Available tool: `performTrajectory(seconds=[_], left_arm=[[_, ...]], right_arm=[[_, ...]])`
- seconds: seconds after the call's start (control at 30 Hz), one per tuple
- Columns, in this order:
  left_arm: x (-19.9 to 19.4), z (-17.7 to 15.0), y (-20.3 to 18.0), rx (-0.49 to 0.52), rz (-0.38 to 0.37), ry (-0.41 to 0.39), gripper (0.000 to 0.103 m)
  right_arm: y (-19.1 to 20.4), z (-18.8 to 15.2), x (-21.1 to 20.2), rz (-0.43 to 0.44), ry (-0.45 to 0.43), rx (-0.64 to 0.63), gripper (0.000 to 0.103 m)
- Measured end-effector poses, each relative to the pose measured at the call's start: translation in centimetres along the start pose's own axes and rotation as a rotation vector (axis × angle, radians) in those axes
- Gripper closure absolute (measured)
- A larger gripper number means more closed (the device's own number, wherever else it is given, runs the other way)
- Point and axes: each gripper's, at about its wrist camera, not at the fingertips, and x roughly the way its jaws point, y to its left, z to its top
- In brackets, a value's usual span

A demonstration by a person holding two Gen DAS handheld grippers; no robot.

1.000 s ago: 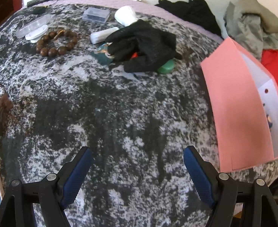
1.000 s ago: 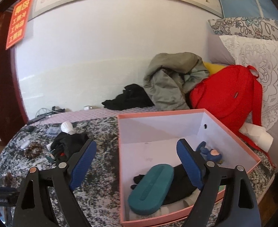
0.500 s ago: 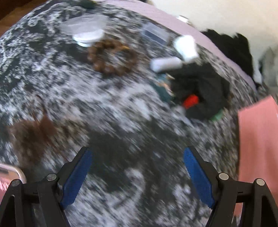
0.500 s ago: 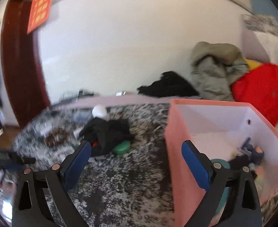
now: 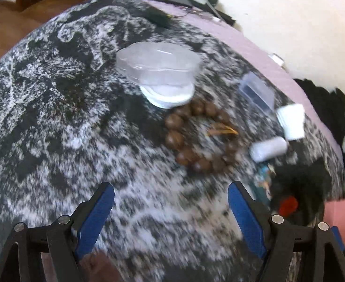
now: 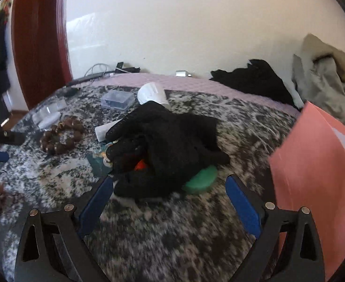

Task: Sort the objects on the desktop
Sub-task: 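Move both open grippers back over the remaining black glove pile, then grasp the black glove with the right gripper while the left gripper grasps the bead bracelet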

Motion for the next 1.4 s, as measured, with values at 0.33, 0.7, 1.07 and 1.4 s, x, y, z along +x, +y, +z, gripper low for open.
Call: performTrajectory(seconds=[0.33, 0.7, 1.07, 1.4], left_arm=[[4.7, 2.0, -0.8, 0.014, 0.085, -0.020, 0.016], [5.5, 2.1, -3.0, 0.171, 0.199, -0.136, 0.086], [-5.5, 0.8, -1.6, 0.077, -0.006, -0.207, 0.086], [-12.0, -2.9, -1.5, 0.045, -0.011, -0.175, 0.086]], right_arm=[[2.5, 0.3, 4.0, 0.019, 0.026, -0.116, 0.028], [1.0, 1.5, 2.1, 0.119, 0.025, -0.074, 0.096], [1.1, 2.8, -2.8, 0.207, -0.012, 0.000, 0.096], [2.0, 3.1, -10.0, 0.251, -0.111, -0.037, 0.103]])
